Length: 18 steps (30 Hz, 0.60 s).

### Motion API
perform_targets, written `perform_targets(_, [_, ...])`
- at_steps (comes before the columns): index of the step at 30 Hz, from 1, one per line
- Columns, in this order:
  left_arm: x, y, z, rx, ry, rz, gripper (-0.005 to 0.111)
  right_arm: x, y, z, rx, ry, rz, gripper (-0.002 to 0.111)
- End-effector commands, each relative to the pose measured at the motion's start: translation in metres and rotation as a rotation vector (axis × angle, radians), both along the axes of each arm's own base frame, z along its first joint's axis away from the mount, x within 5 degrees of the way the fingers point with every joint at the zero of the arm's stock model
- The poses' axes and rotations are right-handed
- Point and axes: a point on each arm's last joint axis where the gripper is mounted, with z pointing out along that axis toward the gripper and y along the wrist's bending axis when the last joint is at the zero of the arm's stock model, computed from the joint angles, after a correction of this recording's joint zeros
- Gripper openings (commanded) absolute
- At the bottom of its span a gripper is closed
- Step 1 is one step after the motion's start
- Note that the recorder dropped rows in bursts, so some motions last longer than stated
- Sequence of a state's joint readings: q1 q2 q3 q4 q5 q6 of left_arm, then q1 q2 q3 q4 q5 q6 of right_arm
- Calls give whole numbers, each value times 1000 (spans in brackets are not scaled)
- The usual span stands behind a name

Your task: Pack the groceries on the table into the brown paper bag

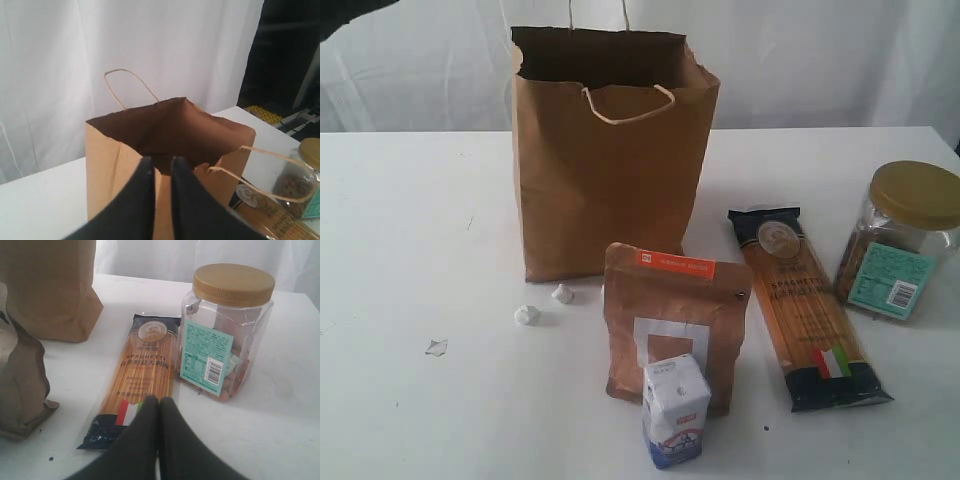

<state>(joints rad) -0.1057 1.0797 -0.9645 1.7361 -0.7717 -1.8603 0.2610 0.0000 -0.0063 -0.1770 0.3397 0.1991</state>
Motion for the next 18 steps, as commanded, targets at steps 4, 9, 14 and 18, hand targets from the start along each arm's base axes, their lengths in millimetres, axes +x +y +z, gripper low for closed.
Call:
perform_targets(4, [-18,11,-9,1,-7,109,0,1,-1,-1,-124,-25,17,0])
perform_targets(9, [-38,36,-12,-50,-33,334,0,1,-1,-1,-139,-28,20,0])
perform_targets(14, [-64,51,-22,-54,-77,469,0,2,2,9,-103,-138,36,0])
perform_targets(18, [-82,66,-47,-52,-74,622,0,1,6,29,24,-338,65,0])
